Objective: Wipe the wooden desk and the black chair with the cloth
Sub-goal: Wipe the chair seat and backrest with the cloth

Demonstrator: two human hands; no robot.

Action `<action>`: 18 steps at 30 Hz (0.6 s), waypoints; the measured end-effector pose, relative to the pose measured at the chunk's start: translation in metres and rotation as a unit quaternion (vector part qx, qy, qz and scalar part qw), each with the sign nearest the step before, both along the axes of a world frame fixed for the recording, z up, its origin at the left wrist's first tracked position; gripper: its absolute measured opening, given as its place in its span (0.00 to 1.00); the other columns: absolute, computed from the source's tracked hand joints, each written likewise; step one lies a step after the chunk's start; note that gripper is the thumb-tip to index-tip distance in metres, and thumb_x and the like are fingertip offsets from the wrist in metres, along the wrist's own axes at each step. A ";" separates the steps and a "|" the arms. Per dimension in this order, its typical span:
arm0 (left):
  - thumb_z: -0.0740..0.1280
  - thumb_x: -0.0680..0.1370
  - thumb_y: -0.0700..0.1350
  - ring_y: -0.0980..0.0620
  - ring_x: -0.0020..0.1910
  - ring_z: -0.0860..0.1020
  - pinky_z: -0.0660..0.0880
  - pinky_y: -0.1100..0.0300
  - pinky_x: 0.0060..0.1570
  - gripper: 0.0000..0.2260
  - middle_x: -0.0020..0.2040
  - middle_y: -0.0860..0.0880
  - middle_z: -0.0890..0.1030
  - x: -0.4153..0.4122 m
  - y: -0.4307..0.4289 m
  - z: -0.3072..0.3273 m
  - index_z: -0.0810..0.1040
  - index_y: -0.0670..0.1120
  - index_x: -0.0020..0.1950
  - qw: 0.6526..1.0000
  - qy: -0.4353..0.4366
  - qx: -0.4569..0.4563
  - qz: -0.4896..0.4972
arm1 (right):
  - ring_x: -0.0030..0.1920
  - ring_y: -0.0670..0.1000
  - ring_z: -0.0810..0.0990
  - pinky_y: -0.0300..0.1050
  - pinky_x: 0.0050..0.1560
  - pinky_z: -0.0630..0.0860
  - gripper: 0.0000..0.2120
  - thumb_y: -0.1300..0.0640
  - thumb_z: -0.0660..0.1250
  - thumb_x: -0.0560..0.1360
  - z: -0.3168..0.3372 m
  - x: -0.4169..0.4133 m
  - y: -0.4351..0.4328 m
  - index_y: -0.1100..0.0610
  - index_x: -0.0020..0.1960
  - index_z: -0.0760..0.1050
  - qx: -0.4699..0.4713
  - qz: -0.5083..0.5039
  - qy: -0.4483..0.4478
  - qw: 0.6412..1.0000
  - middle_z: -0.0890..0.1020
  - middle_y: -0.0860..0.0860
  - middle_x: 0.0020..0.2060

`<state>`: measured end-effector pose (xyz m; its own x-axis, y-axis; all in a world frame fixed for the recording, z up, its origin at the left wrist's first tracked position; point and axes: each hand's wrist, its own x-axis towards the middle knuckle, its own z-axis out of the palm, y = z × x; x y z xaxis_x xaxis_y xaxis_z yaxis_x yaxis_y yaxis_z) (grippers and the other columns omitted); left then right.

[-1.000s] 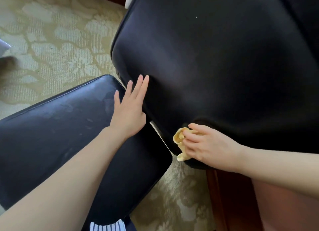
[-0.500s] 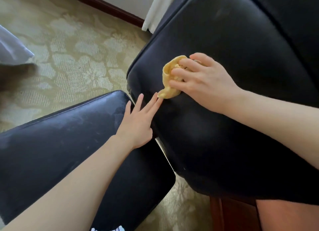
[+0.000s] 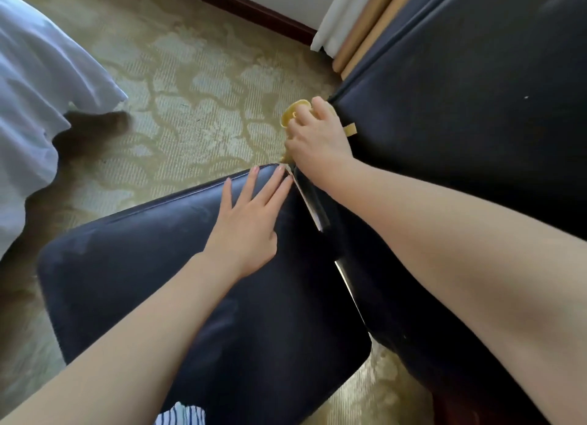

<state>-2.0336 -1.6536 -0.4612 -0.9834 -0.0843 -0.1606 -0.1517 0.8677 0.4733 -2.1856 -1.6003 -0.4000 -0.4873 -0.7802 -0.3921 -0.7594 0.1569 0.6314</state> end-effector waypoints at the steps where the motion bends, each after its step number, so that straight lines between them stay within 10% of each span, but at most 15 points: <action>1: 0.57 0.77 0.41 0.47 0.76 0.36 0.38 0.42 0.72 0.37 0.77 0.56 0.36 0.003 -0.001 -0.003 0.36 0.52 0.77 1.000 -0.005 0.000 0.000 | 0.62 0.56 0.66 0.51 0.66 0.59 0.12 0.55 0.57 0.80 -0.011 0.002 0.007 0.55 0.57 0.77 0.026 0.016 0.006 1.000 0.75 0.50 0.52; 13: 0.56 0.77 0.39 0.48 0.76 0.36 0.39 0.42 0.72 0.36 0.77 0.54 0.36 0.020 0.030 -0.001 0.36 0.52 0.77 0.998 -0.022 0.002 -0.054 | 0.72 0.63 0.57 0.58 0.73 0.41 0.17 0.60 0.56 0.81 -0.048 0.083 0.158 0.63 0.68 0.67 0.339 0.141 -0.025 0.930 0.66 0.61 0.69; 18: 0.57 0.76 0.38 0.48 0.76 0.37 0.40 0.43 0.72 0.36 0.78 0.55 0.38 0.011 0.060 0.015 0.38 0.52 0.77 0.997 0.008 0.028 -0.076 | 0.74 0.56 0.53 0.37 0.67 0.29 0.19 0.59 0.53 0.82 -0.023 0.115 0.212 0.60 0.71 0.64 0.201 0.064 -0.180 0.961 0.61 0.56 0.73</action>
<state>-2.0225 -1.5934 -0.4463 -0.9867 0.0751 -0.1440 -0.0116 0.8520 0.5234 -2.0711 -1.3888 -0.4230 -0.1742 -0.5741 -0.8001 -0.9368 -0.1536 0.3142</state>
